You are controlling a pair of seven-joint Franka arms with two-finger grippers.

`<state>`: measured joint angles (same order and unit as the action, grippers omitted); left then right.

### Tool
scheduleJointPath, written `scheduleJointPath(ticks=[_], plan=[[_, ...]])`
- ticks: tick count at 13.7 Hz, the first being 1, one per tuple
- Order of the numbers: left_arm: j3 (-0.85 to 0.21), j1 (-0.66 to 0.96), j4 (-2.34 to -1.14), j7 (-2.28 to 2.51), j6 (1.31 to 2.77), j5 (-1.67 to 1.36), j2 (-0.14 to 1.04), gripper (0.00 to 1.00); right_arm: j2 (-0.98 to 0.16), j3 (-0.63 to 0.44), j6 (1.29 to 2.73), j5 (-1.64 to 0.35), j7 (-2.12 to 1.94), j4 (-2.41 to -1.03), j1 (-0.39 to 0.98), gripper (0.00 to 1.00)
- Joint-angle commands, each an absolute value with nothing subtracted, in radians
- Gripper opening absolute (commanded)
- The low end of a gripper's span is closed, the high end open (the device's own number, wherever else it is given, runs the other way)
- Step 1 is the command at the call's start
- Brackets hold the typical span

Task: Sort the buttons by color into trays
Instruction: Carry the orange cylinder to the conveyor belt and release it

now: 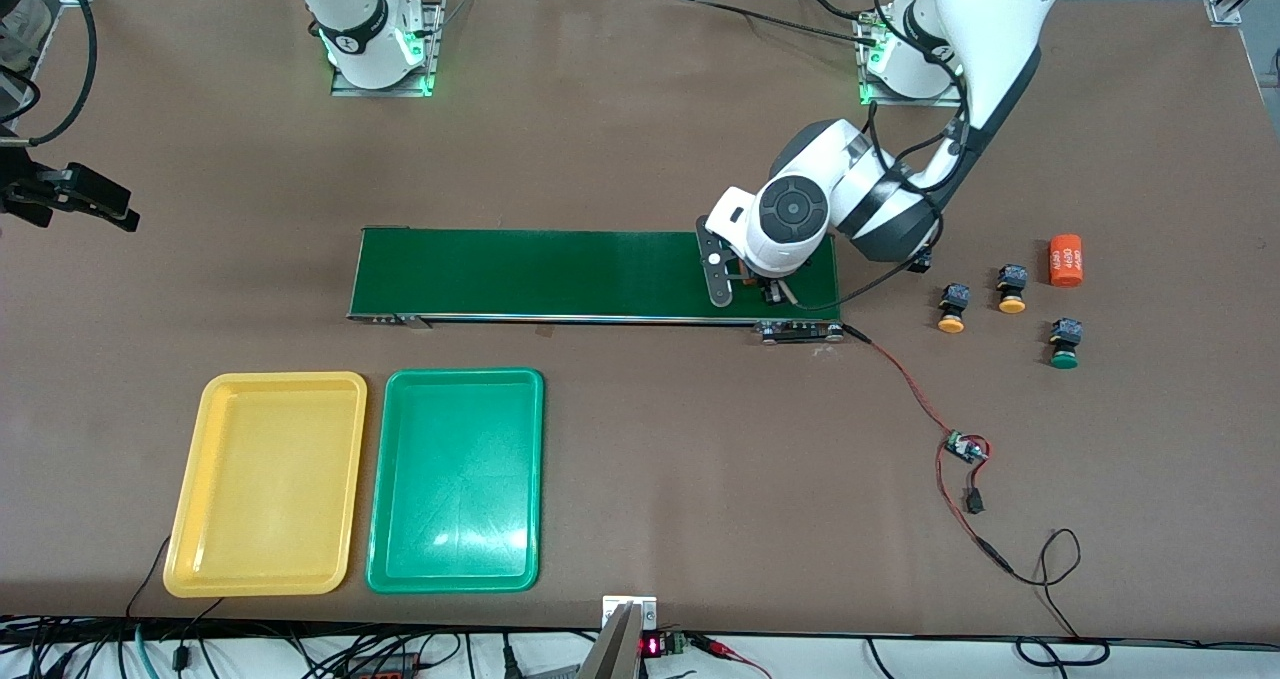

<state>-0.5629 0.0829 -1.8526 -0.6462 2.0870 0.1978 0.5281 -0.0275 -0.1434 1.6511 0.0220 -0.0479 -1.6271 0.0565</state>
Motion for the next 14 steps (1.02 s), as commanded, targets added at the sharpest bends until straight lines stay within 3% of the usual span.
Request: scheduleJointPath(ticks=[1,2,7,11,14], plan=[[-0.561,0.086,-1.896,-0.689,2.125,0.219,0.508,0.57,-0.009,-0.141,1.664,0.023,-0.052,-1.647,0.057,1.00],[-0.561,0.086,-1.896,-0.690,2.122,0.219,0.503,1.00,-0.011,-0.141,1.664,0.023,-0.051,-1.647,0.057,1.00],[-0.565,0.063,-1.853,-0.652,1.993,0.212,0.428,1.00,-0.017,-0.141,1.674,0.023,-0.051,-1.649,0.057,1.00],[-0.557,0.060,-1.651,-0.415,1.674,0.207,0.396,1.00,-0.025,-0.138,1.683,0.025,-0.051,-1.647,0.061,1.00],[-0.549,-0.006,-1.534,-0.220,1.580,0.216,0.397,1.00,-0.023,-0.137,1.677,0.029,-0.054,-1.647,0.063,1.00]])
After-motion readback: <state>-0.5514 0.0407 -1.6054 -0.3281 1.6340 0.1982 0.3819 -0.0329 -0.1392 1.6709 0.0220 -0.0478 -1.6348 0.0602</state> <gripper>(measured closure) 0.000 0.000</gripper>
